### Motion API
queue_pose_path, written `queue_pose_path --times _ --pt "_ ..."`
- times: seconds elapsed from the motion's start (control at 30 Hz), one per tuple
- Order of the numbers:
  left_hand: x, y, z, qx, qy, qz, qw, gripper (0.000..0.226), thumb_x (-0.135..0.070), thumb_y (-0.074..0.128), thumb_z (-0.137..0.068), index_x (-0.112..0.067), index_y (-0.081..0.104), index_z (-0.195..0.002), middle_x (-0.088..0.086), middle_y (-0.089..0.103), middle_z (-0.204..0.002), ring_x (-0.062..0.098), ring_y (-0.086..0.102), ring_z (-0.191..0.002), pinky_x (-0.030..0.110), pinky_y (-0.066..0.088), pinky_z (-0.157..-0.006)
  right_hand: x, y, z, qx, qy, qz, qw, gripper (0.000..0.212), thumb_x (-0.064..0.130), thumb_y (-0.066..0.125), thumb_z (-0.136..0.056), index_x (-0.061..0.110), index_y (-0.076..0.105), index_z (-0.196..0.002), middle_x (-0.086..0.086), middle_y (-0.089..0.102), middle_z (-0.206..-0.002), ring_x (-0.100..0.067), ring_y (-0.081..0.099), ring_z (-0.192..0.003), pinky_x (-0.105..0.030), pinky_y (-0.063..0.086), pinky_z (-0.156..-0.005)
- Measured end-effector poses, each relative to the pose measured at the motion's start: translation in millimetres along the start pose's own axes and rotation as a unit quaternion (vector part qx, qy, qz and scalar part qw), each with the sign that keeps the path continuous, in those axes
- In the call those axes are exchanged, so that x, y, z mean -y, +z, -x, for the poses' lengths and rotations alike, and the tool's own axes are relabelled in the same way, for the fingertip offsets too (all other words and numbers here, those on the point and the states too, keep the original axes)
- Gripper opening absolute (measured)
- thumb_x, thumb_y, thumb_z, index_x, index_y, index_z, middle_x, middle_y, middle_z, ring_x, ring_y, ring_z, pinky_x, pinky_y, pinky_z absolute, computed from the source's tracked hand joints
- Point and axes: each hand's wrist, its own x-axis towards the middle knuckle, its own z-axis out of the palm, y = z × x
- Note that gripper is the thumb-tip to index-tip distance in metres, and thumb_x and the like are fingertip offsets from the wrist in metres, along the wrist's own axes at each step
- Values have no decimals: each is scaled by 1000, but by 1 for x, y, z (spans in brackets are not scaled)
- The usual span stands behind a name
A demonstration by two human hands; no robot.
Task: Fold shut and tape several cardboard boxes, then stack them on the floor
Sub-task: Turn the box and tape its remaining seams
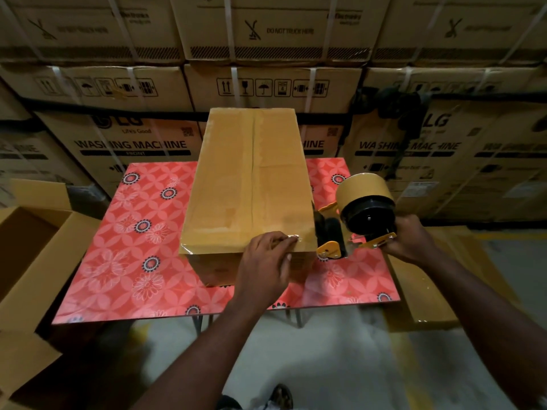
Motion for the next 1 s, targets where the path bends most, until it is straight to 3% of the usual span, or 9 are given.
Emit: queue_pose_path --times 0.07,0.2,0.33,0.4,0.47,0.6,0.73,0.9,1.0 --pt "0 0 0 -2 -1 2 1000 43 -23 64 -89 -30 64 -132 -8 56 -124 15 48 -115 22 31 -95 -5 -1 -2 9 1 2 1000 27 33 80 -67 9 71 -76 -1 69 -65 -17 67 -57 -44 53 -48" --pt "4 -4 -1 12 9 1 1000 45 -22 62 -90 -33 63 -133 -10 56 -124 13 48 -114 24 35 -93 -8 -8 -1 21 14 28 999 23 20 89 -67 10 70 -77 -1 67 -64 -20 65 -55 -45 55 -48" --pt "4 -4 -2 9 4 15 1000 44 -22 62 -89 -33 64 -131 -9 57 -123 13 49 -113 27 39 -94 -15 -18 10 26 42 38 998 25 18 89 -65 23 67 -75 8 60 -59 -19 64 -54 -44 54 -48" --pt "5 -2 -2 8 6 20 1000 43 -22 62 -89 -32 65 -130 -9 57 -122 14 50 -113 30 42 -95 -17 -22 13 29 43 39 998 26 8 91 -64 19 69 -75 13 56 -59 -21 64 -53 -44 54 -48" --pt "6 -1 -3 8 4 21 1000 41 -24 62 -89 -32 65 -130 -9 56 -122 15 49 -113 31 43 -95 -16 -23 14 34 38 45 998 25 11 89 -66 21 67 -73 15 54 -58 -20 64 -52 -39 53 -48" --pt "2 2 -2 5 -18 33 999 37 -30 62 -90 -32 66 -128 -9 54 -122 15 46 -115 30 40 -96 -8 -6 10 57 54 73 994 21 12 91 -66 11 71 -75 -1 68 -63 -21 66 -56 -38 53 -51" --pt "-2 5 -1 7 -35 39 999 36 -34 62 -91 -32 66 -127 -9 52 -121 15 45 -116 31 38 -98 2 0 6 66 68 77 993 22 13 91 -67 8 72 -77 -6 70 -66 -26 68 -59 -35 52 -55" --pt "-3 6 -1 2 -46 36 998 34 -36 62 -91 -33 65 -125 -9 51 -120 16 44 -115 32 38 -98 -4 10 2 125 108 177 970 28 40 82 -75 22 74 -95 -9 74 -80 -32 70 -75 -29 46 -61" --pt "-2 6 -1 3 -39 26 999 36 -36 63 -90 -34 64 -126 -10 51 -121 15 43 -115 31 38 -97 -30 26 8 188 163 189 950 45 60 64 -71 25 70 -99 -3 73 -81 -26 70 -75 -32 55 -62"
